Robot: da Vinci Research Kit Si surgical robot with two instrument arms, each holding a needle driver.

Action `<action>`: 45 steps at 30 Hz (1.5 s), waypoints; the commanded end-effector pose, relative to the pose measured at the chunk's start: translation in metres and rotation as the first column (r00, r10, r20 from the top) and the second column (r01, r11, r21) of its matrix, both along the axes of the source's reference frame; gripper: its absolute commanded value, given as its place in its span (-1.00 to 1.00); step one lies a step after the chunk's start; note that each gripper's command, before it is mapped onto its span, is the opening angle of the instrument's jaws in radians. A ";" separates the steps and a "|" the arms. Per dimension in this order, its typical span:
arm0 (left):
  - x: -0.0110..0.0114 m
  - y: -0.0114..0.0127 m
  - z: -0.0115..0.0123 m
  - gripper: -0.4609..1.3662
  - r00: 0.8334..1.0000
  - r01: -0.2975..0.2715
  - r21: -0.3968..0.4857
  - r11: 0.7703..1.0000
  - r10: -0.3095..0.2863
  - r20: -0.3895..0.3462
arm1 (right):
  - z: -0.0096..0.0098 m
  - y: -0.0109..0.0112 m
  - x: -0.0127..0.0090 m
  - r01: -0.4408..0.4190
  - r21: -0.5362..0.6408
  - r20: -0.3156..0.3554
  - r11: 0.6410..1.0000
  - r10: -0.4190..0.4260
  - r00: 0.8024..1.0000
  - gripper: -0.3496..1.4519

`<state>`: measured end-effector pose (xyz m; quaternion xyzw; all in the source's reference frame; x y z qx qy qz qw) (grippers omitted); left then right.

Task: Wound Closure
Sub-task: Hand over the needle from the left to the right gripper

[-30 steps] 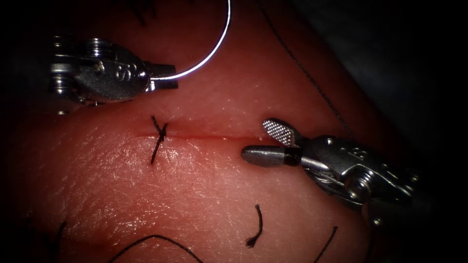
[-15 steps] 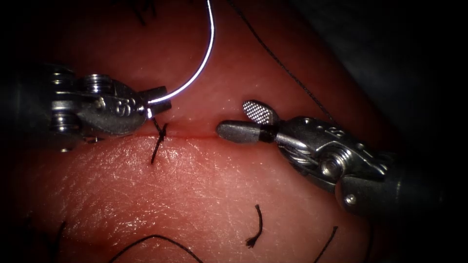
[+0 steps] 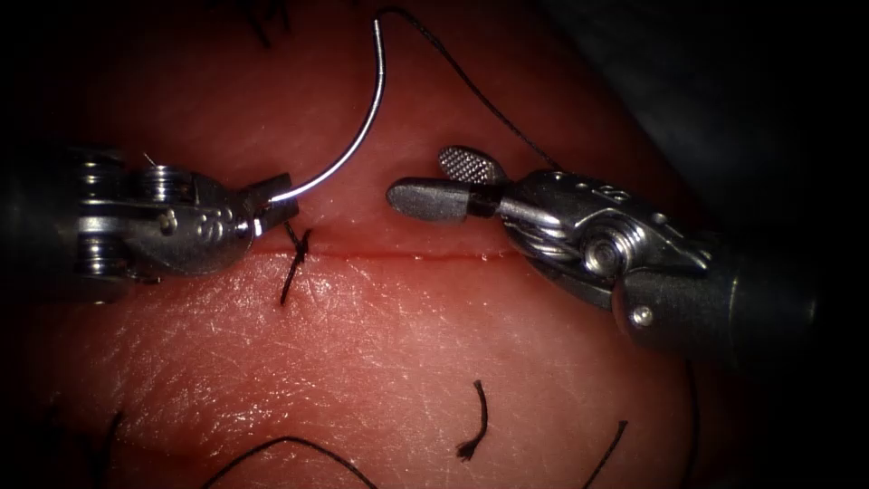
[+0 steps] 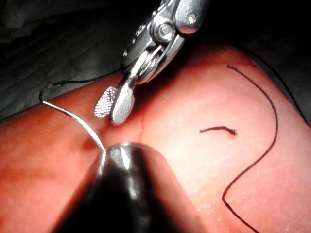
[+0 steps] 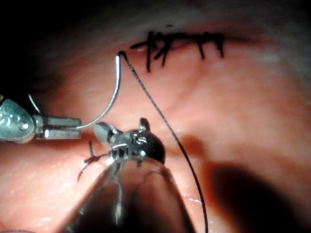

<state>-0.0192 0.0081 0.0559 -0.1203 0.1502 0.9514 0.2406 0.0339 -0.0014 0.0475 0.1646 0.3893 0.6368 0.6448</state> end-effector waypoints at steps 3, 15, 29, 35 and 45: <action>-0.0002 0.0000 -0.0001 -0.88 1.000 -0.005 0.003 1.000 0.005 -0.004 | 0.0001 0.0005 0.0007 -0.001 0.004 -0.005 1.000 0.001 1.000 0.75; -0.0005 -0.0002 -0.0002 -0.88 1.000 -0.007 0.001 1.000 0.007 -0.009 | 0.0004 0.0016 0.0024 -0.016 0.009 0.001 1.000 0.016 1.000 0.73; -0.0009 -0.0009 -0.0002 -0.88 1.000 -0.002 -0.004 1.000 0.002 -0.014 | 0.0003 0.0031 0.0037 -0.035 -0.004 0.007 0.999 0.035 0.999 -1.00; -0.0010 -0.0010 -0.0003 -0.88 1.000 -0.017 -0.006 1.000 0.017 -0.022 | 0.0001 0.0032 0.0039 -0.045 -0.005 0.025 0.999 0.045 0.999 -1.00; -0.0009 -0.0004 -0.0008 -0.16 0.997 -0.070 -0.010 0.997 0.070 -0.042 | 0.0000 0.0031 0.0039 -0.046 -0.005 0.026 0.999 0.046 0.999 -1.00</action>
